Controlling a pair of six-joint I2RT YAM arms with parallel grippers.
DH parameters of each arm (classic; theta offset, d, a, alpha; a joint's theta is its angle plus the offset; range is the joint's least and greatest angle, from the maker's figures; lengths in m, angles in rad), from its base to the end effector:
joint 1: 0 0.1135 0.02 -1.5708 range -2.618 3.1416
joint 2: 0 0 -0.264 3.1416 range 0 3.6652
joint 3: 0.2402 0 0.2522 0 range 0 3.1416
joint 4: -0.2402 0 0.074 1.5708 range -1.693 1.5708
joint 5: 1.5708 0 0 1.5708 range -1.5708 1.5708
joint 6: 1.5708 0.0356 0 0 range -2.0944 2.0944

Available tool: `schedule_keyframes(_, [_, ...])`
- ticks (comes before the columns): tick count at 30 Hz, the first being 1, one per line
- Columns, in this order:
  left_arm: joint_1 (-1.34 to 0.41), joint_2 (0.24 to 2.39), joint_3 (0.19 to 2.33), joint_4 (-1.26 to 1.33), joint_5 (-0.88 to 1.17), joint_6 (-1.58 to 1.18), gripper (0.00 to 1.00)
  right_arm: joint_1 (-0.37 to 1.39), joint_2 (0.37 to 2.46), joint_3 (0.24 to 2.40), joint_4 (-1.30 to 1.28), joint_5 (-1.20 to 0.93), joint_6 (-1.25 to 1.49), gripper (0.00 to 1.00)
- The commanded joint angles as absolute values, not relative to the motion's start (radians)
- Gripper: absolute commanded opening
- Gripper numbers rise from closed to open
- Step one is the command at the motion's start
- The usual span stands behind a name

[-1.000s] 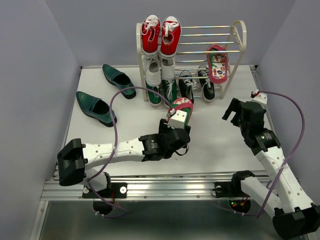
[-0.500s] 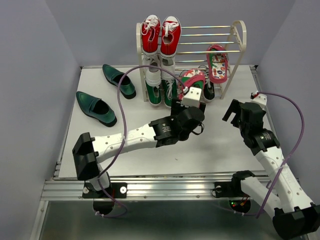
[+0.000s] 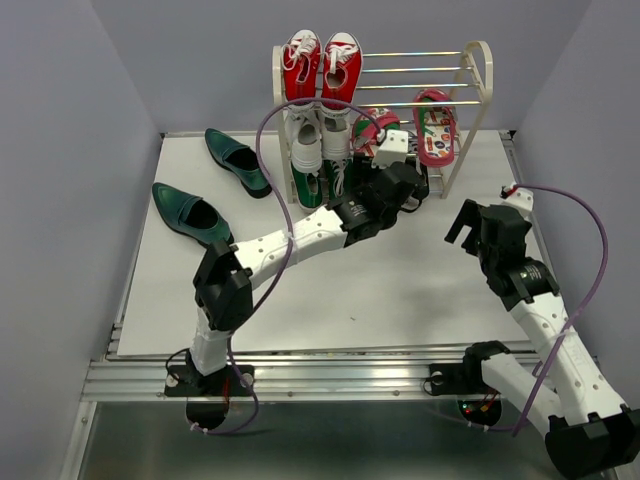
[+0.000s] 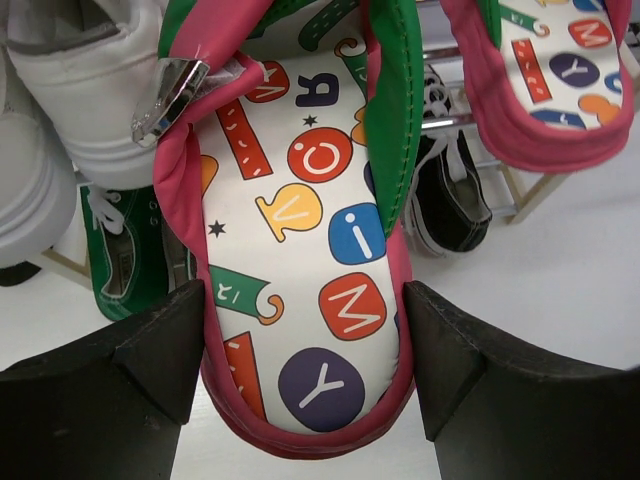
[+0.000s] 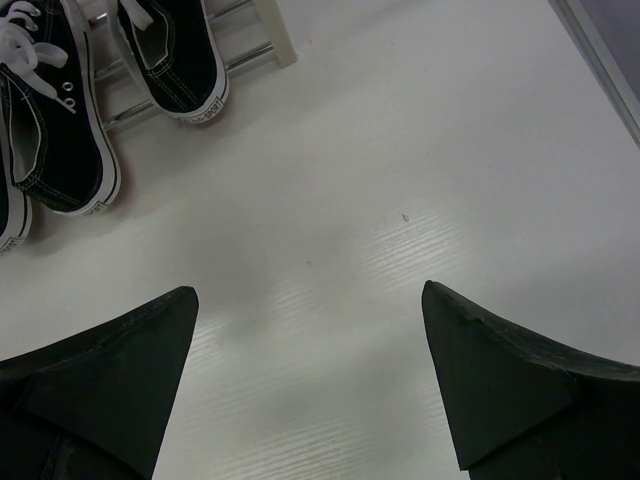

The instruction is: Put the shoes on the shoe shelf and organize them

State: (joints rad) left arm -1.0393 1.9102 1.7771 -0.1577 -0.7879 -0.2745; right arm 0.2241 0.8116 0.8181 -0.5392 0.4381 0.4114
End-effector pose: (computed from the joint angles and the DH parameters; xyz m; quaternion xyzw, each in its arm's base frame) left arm 0.2516 -0.3782 0.3610 0.0637 0.7727 -0.0930 0.6247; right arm 0.1734 0.0240 0.3126 0.1866 0.8337 -0.0280 0.5189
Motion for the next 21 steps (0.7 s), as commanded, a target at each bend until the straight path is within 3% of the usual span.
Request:
schedule_keyframes(1, [-1.003,1.94,1.931,-0.029,-0.836,-0.251,0.0,0.232,0.813,0.821,-0.522,0.45,0.403,1.0])
schedule_keyframes(21, [-0.927,2.137,2.082,0.305,-0.804,-0.1,0.0,0.232,0.822,0.807,-0.52,0.436,0.408,1.0])
